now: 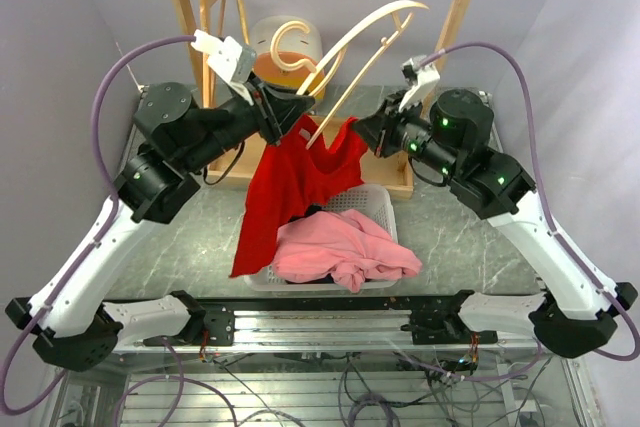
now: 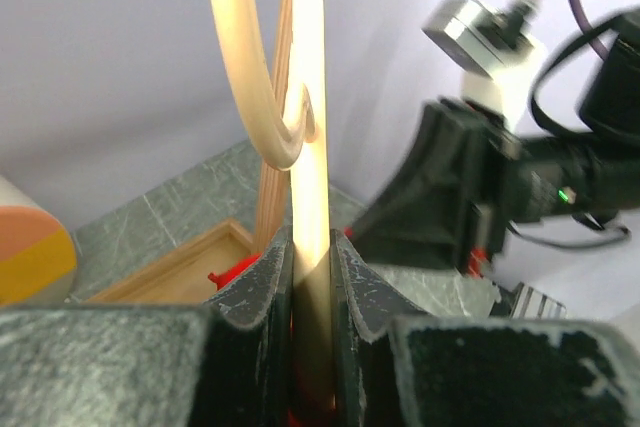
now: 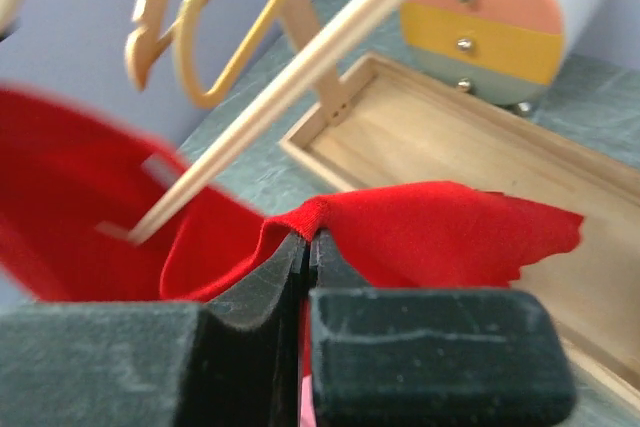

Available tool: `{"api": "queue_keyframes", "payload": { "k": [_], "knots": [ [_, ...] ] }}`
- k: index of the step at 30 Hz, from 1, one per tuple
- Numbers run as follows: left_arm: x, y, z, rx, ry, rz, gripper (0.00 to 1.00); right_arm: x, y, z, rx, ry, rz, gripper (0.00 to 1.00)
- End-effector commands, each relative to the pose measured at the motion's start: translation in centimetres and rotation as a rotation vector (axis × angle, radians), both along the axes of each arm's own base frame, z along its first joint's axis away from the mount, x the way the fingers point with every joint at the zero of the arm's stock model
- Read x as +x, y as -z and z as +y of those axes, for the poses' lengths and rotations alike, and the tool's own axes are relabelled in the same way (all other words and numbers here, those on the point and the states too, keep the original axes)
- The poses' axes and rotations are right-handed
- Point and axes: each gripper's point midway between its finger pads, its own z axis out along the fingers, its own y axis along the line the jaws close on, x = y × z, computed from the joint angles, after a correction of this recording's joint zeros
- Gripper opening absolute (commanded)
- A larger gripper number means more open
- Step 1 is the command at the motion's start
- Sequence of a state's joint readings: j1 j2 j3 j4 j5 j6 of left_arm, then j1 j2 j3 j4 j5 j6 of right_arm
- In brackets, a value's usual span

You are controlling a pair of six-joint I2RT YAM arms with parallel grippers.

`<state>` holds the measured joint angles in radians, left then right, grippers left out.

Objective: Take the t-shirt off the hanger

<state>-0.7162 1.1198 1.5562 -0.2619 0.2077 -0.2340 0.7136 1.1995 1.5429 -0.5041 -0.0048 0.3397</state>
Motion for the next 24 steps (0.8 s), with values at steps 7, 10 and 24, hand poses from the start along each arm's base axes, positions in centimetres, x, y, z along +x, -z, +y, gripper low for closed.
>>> {"api": "queue_keyframes", "payload": {
  "k": [7,10,24],
  "knots": [
    [4.0,-2.5,-0.1,-0.184,-0.139,-0.037,0.24,-8.7,5.7,2.2,-0.151,-0.334,0.099,0.00],
    [4.1,-2.9,0.1,-0.237,-0.148,-0.043,0.24,-10.4,7.7,2.2,-0.197,-0.394,0.159,0.00],
    [4.3,-2.8,-0.6,-0.218,-0.125,-0.006,0.07,-8.8,2.8,2.4,-0.123,-0.275,0.017,0.57]
  ]
}}
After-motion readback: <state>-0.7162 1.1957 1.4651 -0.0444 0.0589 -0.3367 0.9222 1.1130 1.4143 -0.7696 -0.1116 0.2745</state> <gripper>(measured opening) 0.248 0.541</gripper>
